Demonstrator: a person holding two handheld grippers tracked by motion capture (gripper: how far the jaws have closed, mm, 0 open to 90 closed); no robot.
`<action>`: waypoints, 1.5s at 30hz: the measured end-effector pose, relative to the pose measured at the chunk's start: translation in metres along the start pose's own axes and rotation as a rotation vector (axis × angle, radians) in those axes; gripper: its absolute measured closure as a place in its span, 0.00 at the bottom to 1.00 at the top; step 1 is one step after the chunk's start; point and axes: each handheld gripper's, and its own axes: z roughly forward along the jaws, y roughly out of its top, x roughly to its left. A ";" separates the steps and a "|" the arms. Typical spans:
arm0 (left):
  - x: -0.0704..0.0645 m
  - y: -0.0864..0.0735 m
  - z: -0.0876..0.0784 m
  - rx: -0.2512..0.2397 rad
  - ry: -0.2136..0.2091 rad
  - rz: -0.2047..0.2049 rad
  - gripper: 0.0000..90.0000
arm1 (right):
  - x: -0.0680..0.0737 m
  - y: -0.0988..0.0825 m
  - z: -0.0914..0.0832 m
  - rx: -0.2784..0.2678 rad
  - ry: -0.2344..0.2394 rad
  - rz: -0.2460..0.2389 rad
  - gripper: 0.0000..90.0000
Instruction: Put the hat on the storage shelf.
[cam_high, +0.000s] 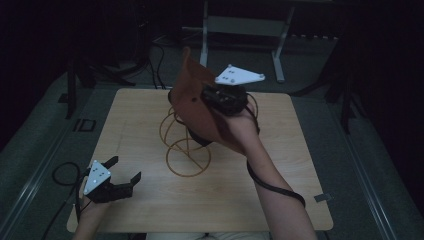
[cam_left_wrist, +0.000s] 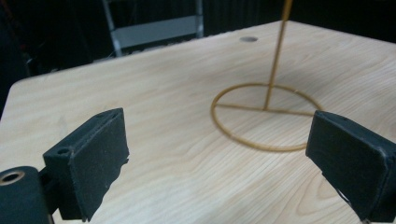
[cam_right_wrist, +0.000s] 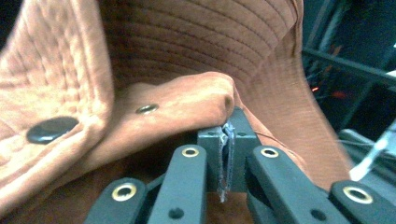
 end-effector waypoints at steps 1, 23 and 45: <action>0.002 -0.002 0.000 0.007 0.004 -0.006 0.07 | 0.005 -0.002 0.008 0.019 0.016 -0.006 0.97; 0.017 -0.021 0.000 0.003 -0.008 -0.083 0.07 | 0.041 -0.012 0.079 0.239 0.118 -0.071 0.85; 0.021 -0.027 -0.001 -0.008 -0.004 -0.121 0.07 | 0.035 0.003 0.053 0.195 0.272 0.007 0.24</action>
